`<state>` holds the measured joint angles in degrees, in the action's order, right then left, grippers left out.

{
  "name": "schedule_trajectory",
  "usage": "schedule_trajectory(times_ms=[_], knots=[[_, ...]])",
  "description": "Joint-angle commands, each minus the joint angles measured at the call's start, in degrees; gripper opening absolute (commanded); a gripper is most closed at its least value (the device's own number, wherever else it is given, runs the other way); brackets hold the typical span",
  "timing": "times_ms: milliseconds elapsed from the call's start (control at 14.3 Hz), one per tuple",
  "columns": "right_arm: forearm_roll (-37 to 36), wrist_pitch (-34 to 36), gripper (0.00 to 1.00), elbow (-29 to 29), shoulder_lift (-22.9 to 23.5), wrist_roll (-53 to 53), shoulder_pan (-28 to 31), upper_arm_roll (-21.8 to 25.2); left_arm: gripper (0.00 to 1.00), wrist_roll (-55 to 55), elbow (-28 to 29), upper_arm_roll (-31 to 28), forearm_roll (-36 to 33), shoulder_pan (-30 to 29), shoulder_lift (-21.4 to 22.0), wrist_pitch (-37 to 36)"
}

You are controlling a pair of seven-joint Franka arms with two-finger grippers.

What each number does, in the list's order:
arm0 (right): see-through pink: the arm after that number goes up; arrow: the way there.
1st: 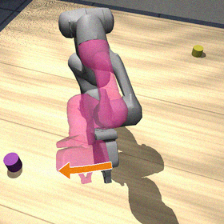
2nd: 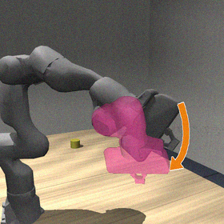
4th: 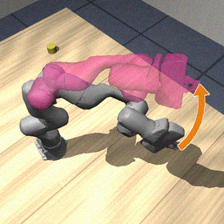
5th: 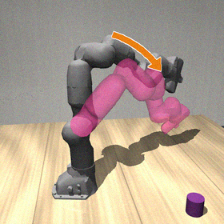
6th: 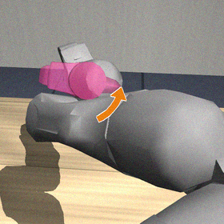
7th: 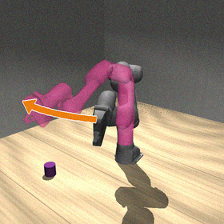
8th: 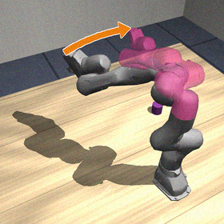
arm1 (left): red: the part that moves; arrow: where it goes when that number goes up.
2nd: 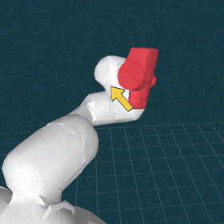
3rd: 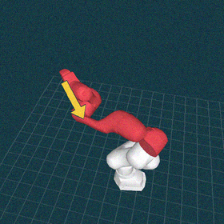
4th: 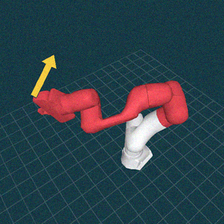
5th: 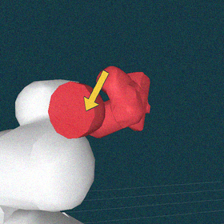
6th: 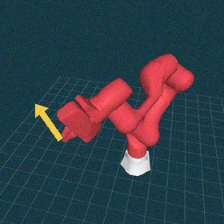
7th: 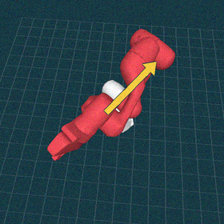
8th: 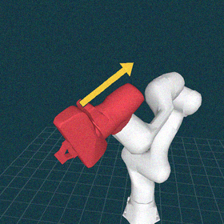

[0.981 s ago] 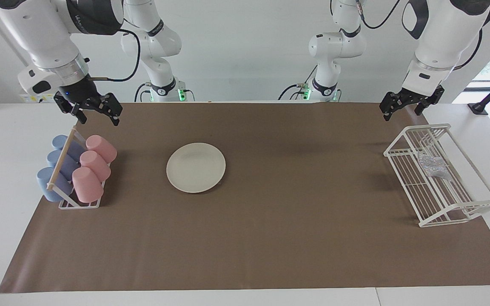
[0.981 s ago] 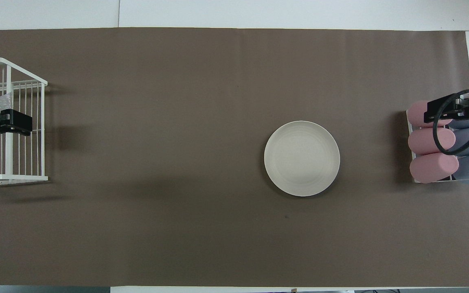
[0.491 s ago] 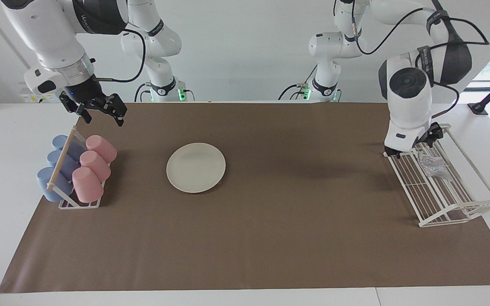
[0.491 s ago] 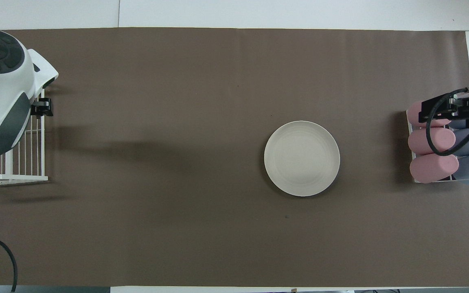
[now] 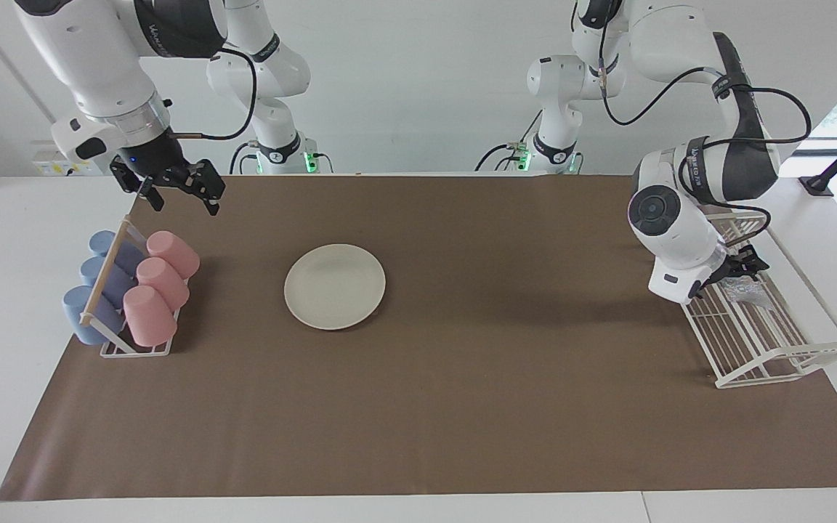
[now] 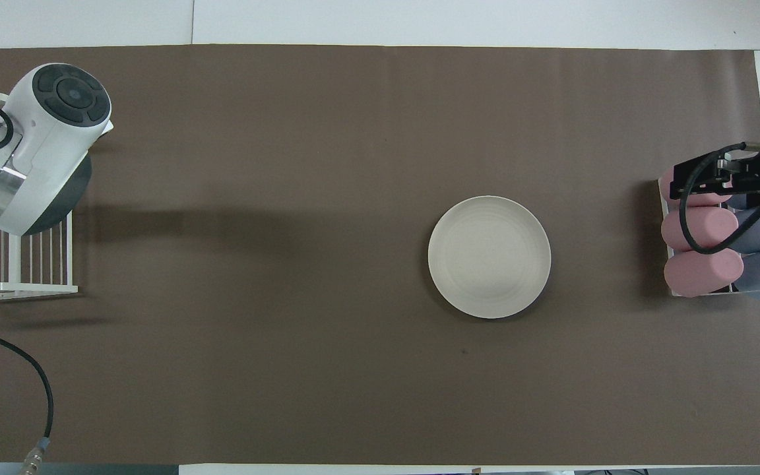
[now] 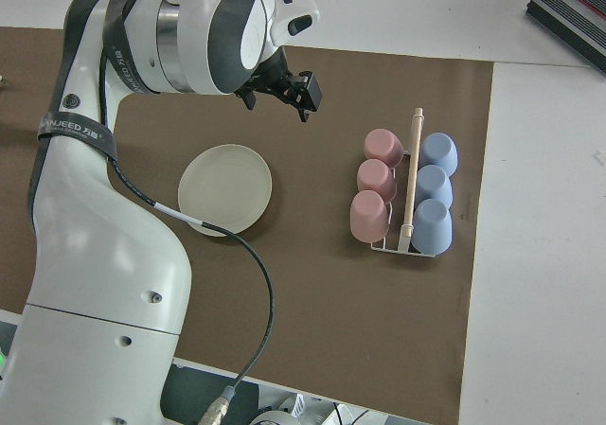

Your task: Wipe plate with sponge

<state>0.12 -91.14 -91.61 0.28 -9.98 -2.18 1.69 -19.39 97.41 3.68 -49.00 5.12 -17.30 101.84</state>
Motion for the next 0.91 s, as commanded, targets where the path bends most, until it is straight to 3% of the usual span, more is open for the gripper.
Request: schedule_trajectory(times_ms=[0,140,350,561,841], knots=[[0.93,-0.61,1.0,-0.76,-0.8,-11.05,0.06,-2.9,0.84,-0.47,-0.56,-0.08,-1.1,-0.28,-0.28,-0.41],[0.85,0.0,1.0,-0.59,-0.89,-19.08,0.07,-4.5,0.44,-1.08,-0.47,-0.08,-1.1,-0.28,-0.19,-0.94],[1.11,-0.35,1.0,-0.06,-0.81,-24.17,0.07,-5.55,0.0,-2.49,0.41,-0.08,-1.1,-0.28,-0.01,-0.94],[1.2,-0.26,1.0,-0.14,-0.89,-37.35,0.07,-8.18,0.0,-3.46,0.06,0.01,-1.01,-0.28,-0.1,-0.85],[3.82,-0.7,1.0,-1.55,-1.86,-64.3,0.07,-12.41,0.0,-3.02,-3.27,0.1,-0.05,-0.28,-0.27,-2.25]])
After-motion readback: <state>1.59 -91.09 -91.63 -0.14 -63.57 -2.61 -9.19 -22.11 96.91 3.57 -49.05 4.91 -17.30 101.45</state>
